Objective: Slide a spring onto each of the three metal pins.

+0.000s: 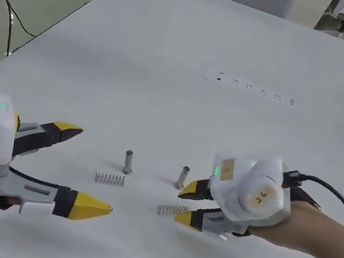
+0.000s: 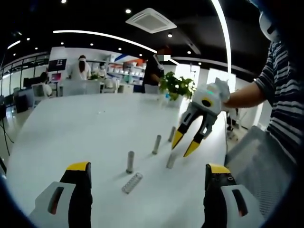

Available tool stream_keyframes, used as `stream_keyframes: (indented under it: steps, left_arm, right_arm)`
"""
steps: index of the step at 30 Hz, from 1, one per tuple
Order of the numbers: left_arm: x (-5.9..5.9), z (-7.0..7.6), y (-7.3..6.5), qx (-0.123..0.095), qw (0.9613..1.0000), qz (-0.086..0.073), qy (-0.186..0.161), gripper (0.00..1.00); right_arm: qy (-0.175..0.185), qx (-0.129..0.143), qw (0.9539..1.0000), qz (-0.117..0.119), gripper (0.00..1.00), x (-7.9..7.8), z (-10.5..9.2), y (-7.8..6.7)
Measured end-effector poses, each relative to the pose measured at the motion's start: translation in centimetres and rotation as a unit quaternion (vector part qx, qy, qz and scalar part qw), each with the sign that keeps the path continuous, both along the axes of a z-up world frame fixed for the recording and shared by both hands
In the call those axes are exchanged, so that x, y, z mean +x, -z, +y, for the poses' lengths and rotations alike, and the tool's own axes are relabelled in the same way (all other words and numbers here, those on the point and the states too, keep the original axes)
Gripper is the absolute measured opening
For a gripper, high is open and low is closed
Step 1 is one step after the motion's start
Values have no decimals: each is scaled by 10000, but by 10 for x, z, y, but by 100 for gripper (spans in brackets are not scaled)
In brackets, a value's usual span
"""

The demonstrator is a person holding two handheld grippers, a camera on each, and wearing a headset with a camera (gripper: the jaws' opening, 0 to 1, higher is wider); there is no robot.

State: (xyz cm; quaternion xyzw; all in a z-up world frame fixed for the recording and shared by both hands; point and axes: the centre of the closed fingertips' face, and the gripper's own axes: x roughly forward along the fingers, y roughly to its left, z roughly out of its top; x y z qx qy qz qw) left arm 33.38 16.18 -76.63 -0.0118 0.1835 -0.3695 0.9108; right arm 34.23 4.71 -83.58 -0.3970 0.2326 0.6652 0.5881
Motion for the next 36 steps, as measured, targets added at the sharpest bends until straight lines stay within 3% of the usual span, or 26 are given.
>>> stream_keyframes:
  steps: [9, 23, 36]
  left_arm:
    - [-3, 3, 1, -5, 10000, 22, -22, 96]
    - [-7, 3, 0, 8, 10000, 30, -38, 95]
    - [-14, -12, -8, -13, 9998, -46, 212, 88]
  right_arm:
    - [118, -244, 9996, 73, 15, 6, -6, 19]
    - [172, -280, 9994, 98, 8, 4, -8, 26]
    - [386, 173, 9991, 17, 8, 4, -14, -17]
